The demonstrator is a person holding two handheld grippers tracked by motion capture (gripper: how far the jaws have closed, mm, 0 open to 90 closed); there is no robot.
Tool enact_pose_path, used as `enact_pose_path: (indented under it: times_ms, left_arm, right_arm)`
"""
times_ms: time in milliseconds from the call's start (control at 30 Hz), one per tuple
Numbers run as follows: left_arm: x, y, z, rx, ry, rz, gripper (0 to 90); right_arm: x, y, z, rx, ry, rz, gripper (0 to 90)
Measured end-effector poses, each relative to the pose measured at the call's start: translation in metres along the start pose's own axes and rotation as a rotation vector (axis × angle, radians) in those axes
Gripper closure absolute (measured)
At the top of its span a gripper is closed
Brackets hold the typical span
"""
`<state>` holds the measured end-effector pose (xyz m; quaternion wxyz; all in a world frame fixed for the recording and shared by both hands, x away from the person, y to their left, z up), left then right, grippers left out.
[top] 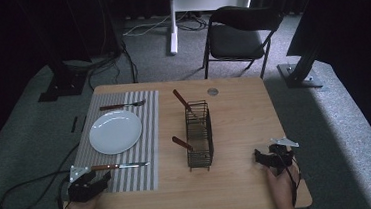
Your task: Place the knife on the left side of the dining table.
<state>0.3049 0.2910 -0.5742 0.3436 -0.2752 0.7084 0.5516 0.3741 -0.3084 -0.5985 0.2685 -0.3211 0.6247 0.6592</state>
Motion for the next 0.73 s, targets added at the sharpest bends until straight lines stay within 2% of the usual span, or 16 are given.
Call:
enact_pose_path:
  times_ms: [133,233,300,367,567,733]
  left_arm:
    - [0.001,0.005,-0.004,0.008,-0.001,-0.005,25.0]
    - [0.005,0.005,-0.004,0.024,0.015,0.026,9.3]
    - [0.007,0.004,-0.001,-0.008,-0.004,0.025,9.0]
    - [0.008,0.003,0.001,-0.013,0.006,0.037,0.0]
    - [0.008,0.005,0.004,-0.031,0.026,0.018,0.0]
    - [0.013,0.001,0.003,-0.047,0.016,0.052,0.0]
  right_arm:
    - [0.000,0.000,0.000,0.000,0.000,0.000,12.1]
    - [0.000,0.000,0.000,0.000,0.000,0.000,12.1]
    - [0.000,0.000,0.000,0.000,0.000,0.000,12.2]
    - [0.000,0.000,0.000,0.000,0.000,0.000,12.1]
    - [0.000,0.000,0.000,0.000,0.000,0.000,12.1]
    - [0.000,0.000,0.000,0.000,0.000,0.001,12.1]
Point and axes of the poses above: each handheld gripper's, and its own axes: y roughly backward along the jaws, x roughly out of its underside, z roughly to its left, the point moved 7 cm from there along -y, roughly forward along the jaws, and after that the axes turned 3 degrees about -z, right-handed, at the moved point
